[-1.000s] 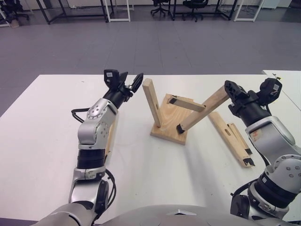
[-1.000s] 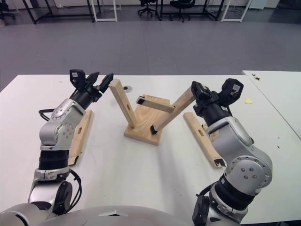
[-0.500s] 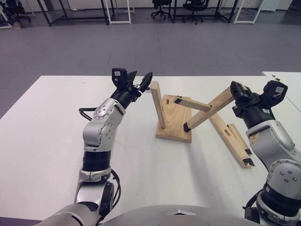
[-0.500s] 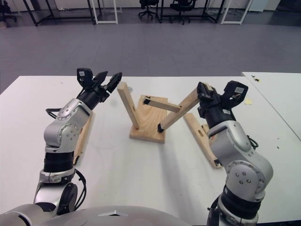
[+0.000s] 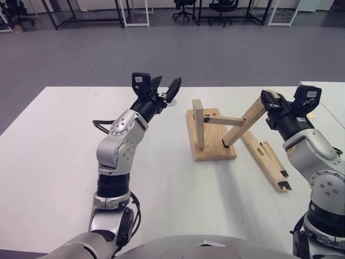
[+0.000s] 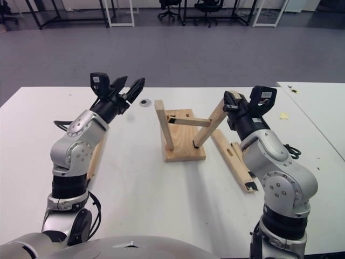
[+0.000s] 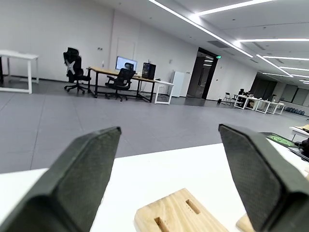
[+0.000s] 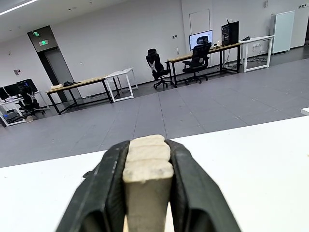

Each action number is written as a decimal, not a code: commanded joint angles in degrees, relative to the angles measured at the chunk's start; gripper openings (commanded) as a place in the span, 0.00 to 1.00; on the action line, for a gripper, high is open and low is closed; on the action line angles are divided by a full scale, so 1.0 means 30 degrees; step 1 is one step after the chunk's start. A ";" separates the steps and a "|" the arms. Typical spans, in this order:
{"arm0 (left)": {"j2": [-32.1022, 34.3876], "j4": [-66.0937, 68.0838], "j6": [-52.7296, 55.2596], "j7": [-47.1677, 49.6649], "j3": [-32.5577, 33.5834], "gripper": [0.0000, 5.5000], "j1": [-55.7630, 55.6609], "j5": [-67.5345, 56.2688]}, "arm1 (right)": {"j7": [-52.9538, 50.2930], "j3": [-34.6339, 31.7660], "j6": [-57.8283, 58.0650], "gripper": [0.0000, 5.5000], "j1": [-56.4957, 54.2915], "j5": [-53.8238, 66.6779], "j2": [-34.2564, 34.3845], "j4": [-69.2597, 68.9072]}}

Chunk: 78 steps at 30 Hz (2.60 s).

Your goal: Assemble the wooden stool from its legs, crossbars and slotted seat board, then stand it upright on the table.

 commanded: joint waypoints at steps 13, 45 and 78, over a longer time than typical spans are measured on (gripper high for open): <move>0.0489 -0.0014 0.4185 -0.0467 -0.1262 0.68 -0.0676 -0.1239 | 0.0641 0.1539 -0.0442 0.18 0.1865 -0.1583 0.1822 -0.0184; 0.3507 -0.1496 0.1580 -0.1878 -0.1077 0.68 -0.2149 0.1481 | 0.2328 0.2523 -0.0282 0.18 0.2549 -0.3768 0.1774 -0.0256; 0.4082 0.2390 -0.0880 -0.3277 -0.4735 0.68 0.1541 0.3105 | 0.2578 0.2953 0.0625 0.19 0.2560 -0.4876 0.1064 0.0362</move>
